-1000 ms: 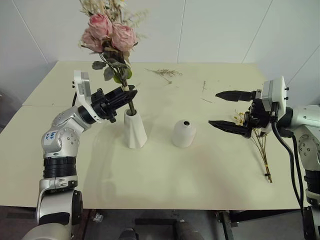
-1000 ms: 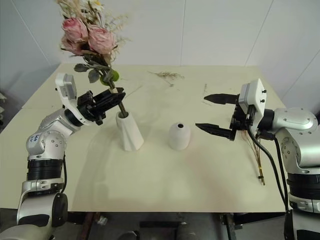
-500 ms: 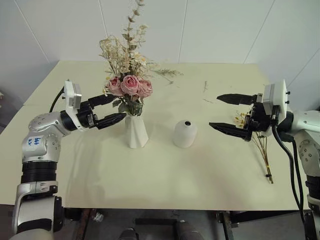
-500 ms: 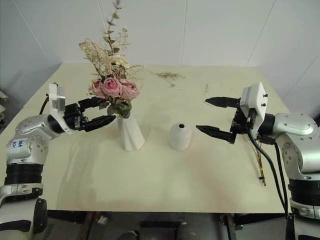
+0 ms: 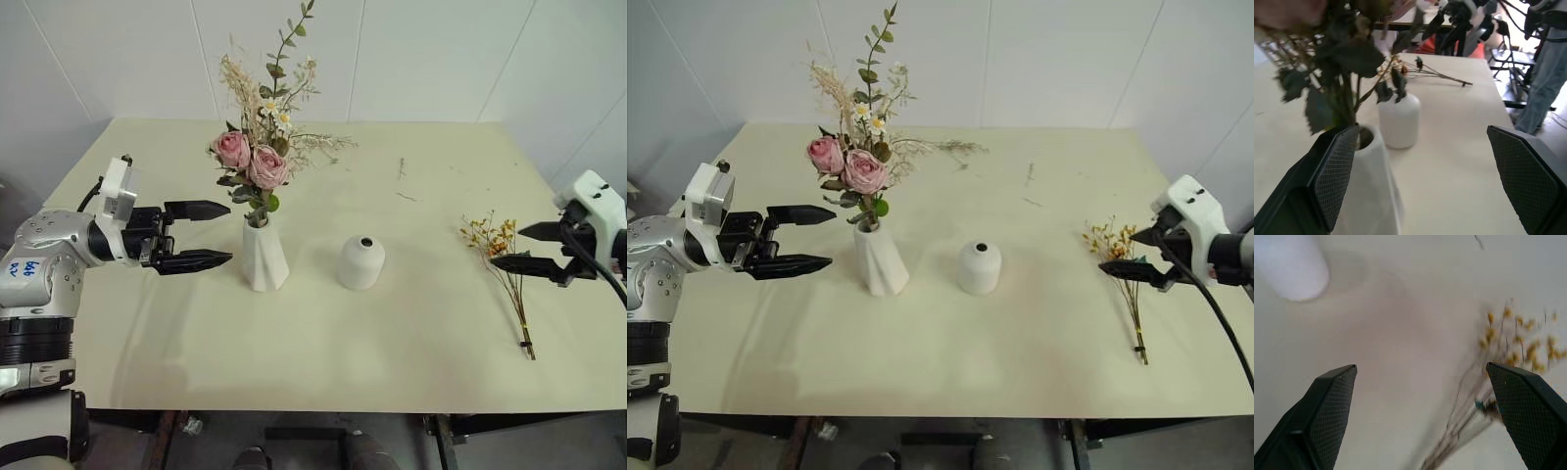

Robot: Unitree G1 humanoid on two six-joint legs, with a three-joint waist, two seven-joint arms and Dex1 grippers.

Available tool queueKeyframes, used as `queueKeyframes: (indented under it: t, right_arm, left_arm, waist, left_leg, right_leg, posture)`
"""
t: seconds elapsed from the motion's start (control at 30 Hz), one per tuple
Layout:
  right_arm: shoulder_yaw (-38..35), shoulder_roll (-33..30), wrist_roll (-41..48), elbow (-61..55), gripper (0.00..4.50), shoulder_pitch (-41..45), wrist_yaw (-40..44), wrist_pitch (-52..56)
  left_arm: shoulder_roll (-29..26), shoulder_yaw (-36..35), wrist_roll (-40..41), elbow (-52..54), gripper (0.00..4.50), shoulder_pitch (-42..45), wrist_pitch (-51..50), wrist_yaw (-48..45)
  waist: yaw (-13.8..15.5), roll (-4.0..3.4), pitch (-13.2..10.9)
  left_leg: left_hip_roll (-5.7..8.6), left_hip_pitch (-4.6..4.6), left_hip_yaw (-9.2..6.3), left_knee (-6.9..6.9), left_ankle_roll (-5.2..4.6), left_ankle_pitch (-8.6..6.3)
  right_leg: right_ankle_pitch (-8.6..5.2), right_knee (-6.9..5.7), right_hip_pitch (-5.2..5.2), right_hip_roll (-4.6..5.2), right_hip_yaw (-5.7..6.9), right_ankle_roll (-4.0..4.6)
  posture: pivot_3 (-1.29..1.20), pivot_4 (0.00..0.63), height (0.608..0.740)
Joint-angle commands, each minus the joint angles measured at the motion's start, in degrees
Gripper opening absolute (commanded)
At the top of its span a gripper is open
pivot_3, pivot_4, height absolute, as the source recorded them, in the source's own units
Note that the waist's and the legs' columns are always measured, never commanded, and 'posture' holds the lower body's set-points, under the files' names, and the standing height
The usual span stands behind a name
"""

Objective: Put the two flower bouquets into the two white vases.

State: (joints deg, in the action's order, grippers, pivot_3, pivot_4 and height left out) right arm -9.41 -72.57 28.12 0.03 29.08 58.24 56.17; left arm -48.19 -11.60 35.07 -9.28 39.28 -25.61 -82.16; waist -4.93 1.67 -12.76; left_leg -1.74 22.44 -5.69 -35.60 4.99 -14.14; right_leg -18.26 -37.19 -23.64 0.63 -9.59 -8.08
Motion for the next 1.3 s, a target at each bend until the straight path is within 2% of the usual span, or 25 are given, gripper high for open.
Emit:
queueKeyframes:
  t: [0.03, 0.3, 0.47, 0.8, 0.9, 0.97, 1.23, 1.27, 1.3]
  right_arm:
    - [2.9, -3.1, -1.9, 4.0, 4.5, 1.5, 1.7, 2.8]
    - [16.0, -3.6, -8.8, 16.8, 4.5, 9.6, 9.5, 2.2]
    - [23.3, 1.0, -14.9, 26.3, 4.5, 18.0, 12.0, 0.8]
    - [31.2, 8.8, -24.5, 40.0, 4.5, 24.6, 16.9, -4.3]
    - [31.4, 10.8, -26.4, 43.6, 3.84, 25.1, 16.5, -6.7]
    - [30.9, 11.7, -27.3, 44.7, 3.25, 25.7, 16.6, -7.4]
    - [28.4, 12.7, -27.9, 44.1, 0.43, 25.4, 17.8, -8.2]
    - [27.2, 12.4, -27.1, 43.3, 0.14, 24.9, 18.1, -8.6]
    - [25.5, 12.3, -25.8, 42.4, 0.06, 24.6, 18.4, -8.9]
  left_arm:
    - [-2.7, -0.4, 2.7, 4.2, 4.47, -0.9, -3.6, -1.6]
    - [-5.0, -4.7, 6.2, 10.9, 4.47, -4.4, -7.7, 1.5]
    - [-5.0, -7.4, 8.6, 15.5, 4.47, -8.8, -9.4, 4.1]
    - [-5.6, -13.2, 12.5, 22.3, 4.47, -16.1, -11.2, 9.1]
    - [-5.6, -14.1, 13.1, 23.2, 4.5, -17.5, -11.0, 10.0]
    - [-5.7, -14.2, 13.3, 23.4, 4.5, -17.9, -10.7, 10.2]
    - [-5.8, -12.7, 12.5, 21.3, 4.5, -15.9, -9.1, 9.7]
    - [-5.9, -12.3, 12.2, 20.7, 4.5, -15.4, -8.9, 9.4]
    - [-6.0, -11.9, 11.8, 20.0, 4.5, -14.9, -8.5, 9.1]
  waist:
    - [-0.1, 0.0, 0.0]
    - [-0.1, -0.08, 0.0]
    - [-0.3, -0.12, -0.1]
    - [-0.2, -0.15, -0.1]
    - [-0.2, -0.15, -0.1]
    - [-0.2, -0.14, -0.1]
    - [-0.7, -0.14, -0.1]
    - [-0.7, -0.14, -0.1]
    - [-0.8, -0.14, -0.1]
  left_leg:
    - [-0.01, -0.01, 0.02, 0.02, -0.01, 0.0]
    - [-0.02, 0.01, 0.12, 0.17, -0.03, -0.02]
    - [-0.02, 0.02, 0.18, 0.18, 0.01, -0.04]
    - [-0.03, 0.02, 0.17, 0.22, 0.01, -0.04]
    - [-0.03, 0.0, 0.17, 0.2, 0.01, -0.04]
    - [-0.03, 0.0, 0.16, 0.18, 0.01, -0.04]
    - [-0.03, -0.03, 0.16, 0.11, 0.01, -0.04]
    - [-0.02, -0.03, 0.16, 0.11, 0.01, -0.04]
    - [-0.02, -0.03, 0.16, 0.11, 0.01, -0.04]
  right_leg:
    - [0.0, 0.03, 0.0, 0.0, -0.01, 0.01]
    - [0.0, 0.24, -0.03, 0.01, -0.08, -0.02]
    - [0.0, 0.31, -0.05, 0.03, -0.12, -0.03]
    - [-0.01, 0.28, -0.07, 0.02, -0.11, -0.03]
    - [-0.01, 0.28, -0.05, 0.02, -0.11, -0.03]
    - [-0.01, 0.28, -0.03, 0.02, -0.1, -0.03]
    - [0.0, 0.23, 0.01, 0.0, -0.1, -0.05]
    - [0.01, 0.23, 0.01, 0.0, -0.1, -0.05]
    - [0.01, 0.23, 0.01, 0.01, -0.1, -0.06]
  posture:
    - [0.0, 0.15, 0.74]
    - [0.0, 0.15, 0.74]
    - [0.0, 0.15, 0.74]
    - [0.0, 0.15, 0.74]
    - [0.0, 0.15, 0.74]
    - [0.0, 0.15, 0.74]
    - [0.0, 0.15, 0.74]
    - [0.0, 0.15, 0.74]
    - [0.0, 0.15, 0.74]
